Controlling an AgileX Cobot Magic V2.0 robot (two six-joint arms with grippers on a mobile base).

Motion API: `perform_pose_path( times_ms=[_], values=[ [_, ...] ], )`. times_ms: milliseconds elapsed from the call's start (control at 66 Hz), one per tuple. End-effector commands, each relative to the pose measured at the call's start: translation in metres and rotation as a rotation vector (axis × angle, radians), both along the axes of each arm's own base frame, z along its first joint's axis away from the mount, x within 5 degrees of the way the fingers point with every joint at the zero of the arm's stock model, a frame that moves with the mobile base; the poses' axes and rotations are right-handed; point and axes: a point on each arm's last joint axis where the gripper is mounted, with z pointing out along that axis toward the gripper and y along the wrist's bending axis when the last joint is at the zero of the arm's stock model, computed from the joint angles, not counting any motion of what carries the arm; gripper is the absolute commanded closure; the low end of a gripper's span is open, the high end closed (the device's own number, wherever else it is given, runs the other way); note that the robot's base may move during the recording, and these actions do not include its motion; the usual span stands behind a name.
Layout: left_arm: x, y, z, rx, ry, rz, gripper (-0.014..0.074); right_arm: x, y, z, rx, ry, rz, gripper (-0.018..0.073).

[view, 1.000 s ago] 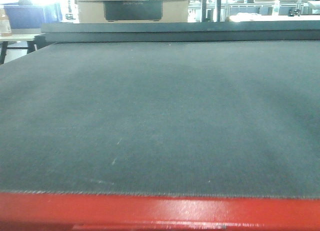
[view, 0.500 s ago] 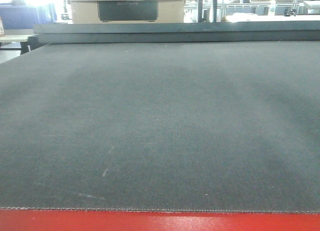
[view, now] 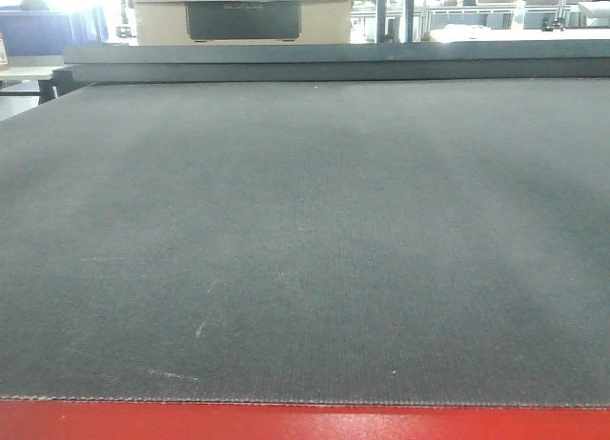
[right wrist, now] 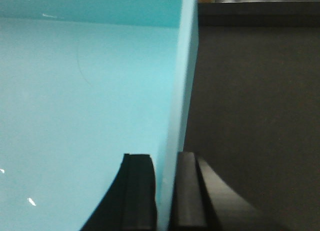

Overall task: Fetch blue bin and place on conveyor start
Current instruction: 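Lower the teal bin with both grippers onto the grey conveyor belt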

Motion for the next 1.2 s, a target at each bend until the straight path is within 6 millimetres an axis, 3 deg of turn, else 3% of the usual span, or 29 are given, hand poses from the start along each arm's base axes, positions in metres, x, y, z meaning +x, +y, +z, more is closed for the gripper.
perform_pose_path(
  times_ms=[0,394,561,727,985,1182],
  values=[
    [-0.006,0.004,0.015,-0.013,-0.096,0.009,0.0708,-0.003,-0.006,0.008,-0.029,-0.047,-0.020,0.0711],
    [-0.006,0.004,0.015,-0.014,-0.092,0.009,0.0708,-0.003,-0.006,0.007,-0.026,-0.043,-0.018,0.0711],
    [-0.010,0.005,0.000,0.033,0.066,0.008,0.0708,-0.009,-0.003,-0.003,-0.044,0.089,0.020,0.0711],
    [-0.006,0.004,-0.039,0.084,0.209,0.009,0.0708,-0.005,-0.002,-0.033,-0.056,0.221,0.035,0.0711],
    [0.002,0.001,-0.134,0.118,0.316,0.004,0.0708,0.001,-0.005,-0.111,-0.053,0.340,-0.007,0.0711],
    [0.000,0.001,-0.174,0.110,0.332,0.003,0.0708,0.000,-0.007,-0.150,-0.053,0.361,-0.043,0.0711]
  ],
)
